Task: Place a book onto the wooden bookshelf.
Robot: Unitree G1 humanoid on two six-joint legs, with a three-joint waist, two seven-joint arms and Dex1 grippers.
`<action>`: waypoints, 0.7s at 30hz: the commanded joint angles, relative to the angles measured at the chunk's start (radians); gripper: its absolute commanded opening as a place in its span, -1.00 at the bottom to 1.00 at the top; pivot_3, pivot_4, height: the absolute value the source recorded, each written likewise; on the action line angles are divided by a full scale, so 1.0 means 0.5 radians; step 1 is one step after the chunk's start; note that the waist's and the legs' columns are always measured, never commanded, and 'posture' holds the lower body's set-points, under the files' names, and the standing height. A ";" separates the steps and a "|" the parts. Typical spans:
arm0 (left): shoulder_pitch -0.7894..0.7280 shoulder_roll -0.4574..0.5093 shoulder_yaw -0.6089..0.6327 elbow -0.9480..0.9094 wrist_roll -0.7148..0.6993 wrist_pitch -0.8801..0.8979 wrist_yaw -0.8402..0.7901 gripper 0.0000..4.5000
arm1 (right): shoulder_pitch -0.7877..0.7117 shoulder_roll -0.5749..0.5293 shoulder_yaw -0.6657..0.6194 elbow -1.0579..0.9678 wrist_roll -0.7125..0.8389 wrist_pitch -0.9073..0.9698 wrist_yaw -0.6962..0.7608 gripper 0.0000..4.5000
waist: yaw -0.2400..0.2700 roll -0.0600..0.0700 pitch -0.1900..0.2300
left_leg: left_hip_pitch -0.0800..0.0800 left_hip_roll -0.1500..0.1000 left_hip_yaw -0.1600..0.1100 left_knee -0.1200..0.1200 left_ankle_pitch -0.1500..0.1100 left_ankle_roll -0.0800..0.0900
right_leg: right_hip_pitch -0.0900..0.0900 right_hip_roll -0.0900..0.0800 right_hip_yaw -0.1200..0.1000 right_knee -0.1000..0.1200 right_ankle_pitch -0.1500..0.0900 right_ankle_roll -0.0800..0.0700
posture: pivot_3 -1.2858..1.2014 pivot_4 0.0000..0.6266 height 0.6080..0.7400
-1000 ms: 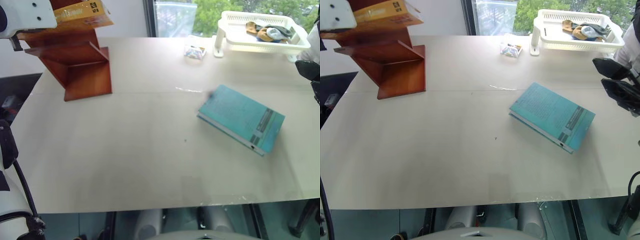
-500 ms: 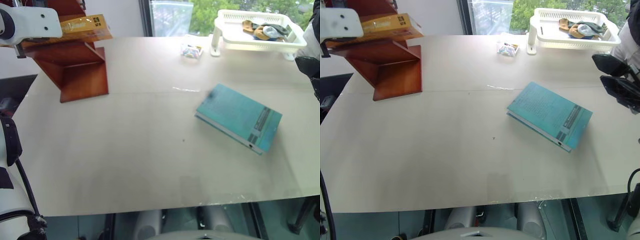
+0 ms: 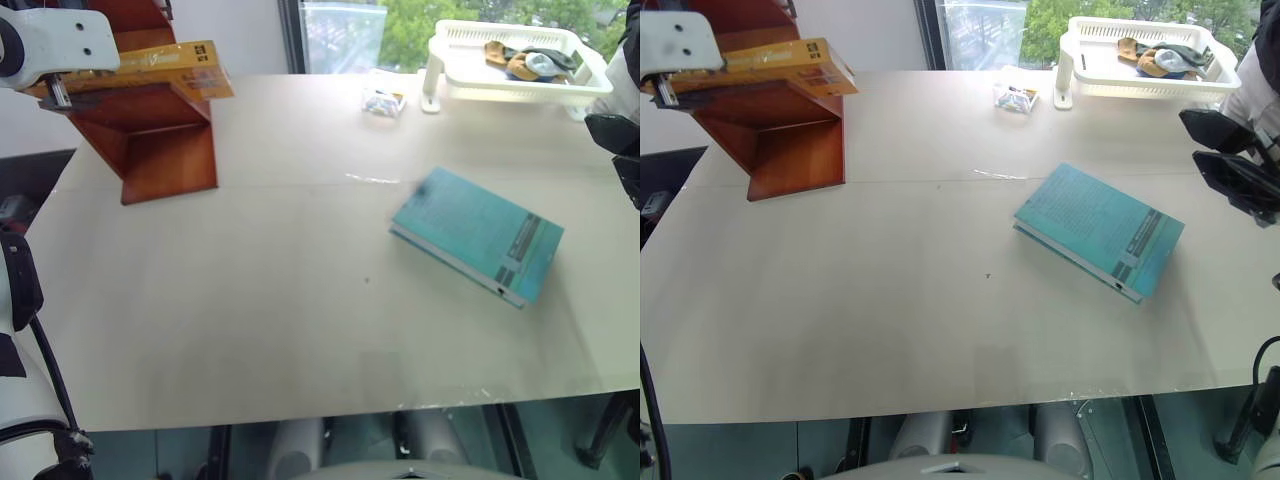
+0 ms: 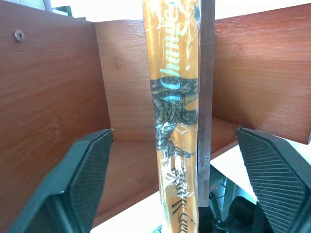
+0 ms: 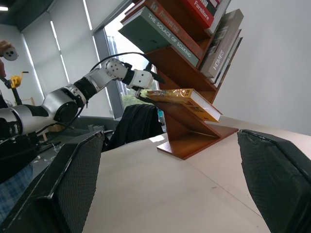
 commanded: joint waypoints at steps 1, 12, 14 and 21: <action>-0.018 0.077 0.111 -0.118 -0.087 0.028 -0.025 0.96 | -0.003 -0.033 -0.055 -0.065 0.027 -0.007 -0.001 1.00 | -0.001 0.000 0.000 | 0.000 0.000 0.000 0.002 -0.001 0.001 | 0.000 0.000 0.000 0.001 0.000 0.000 | 0.03 -0.52 1.00; 0.708 0.124 0.750 -1.413 -0.982 0.721 -0.485 0.96 | 0.319 -0.181 -0.202 -0.106 0.001 0.055 0.017 1.00 | 0.000 0.000 0.001 | 0.000 0.004 -0.002 0.015 -0.001 0.001 | 0.000 0.000 0.003 0.015 -0.001 0.001 | 0.03 -0.52 1.00; 0.964 0.014 0.911 -1.814 -1.260 1.070 -0.523 0.96 | 0.459 -0.198 -0.236 -0.128 -0.065 0.020 0.007 1.00 | 0.025 -0.002 0.000 | 0.002 0.010 -0.008 0.024 -0.002 0.003 | 0.012 -0.002 -0.006 0.016 -0.001 0.001 | 0.03 -0.52 1.00; 2.098 -0.409 1.255 -2.703 -1.657 1.797 -0.173 0.96 | 1.050 -0.035 -0.346 -0.396 -0.387 -0.368 -0.160 1.00 | -0.015 0.008 -0.006 | 0.014 0.009 -0.012 0.022 -0.003 0.004 | 0.016 0.004 0.003 0.021 -0.002 0.003 | 0.03 -0.52 1.00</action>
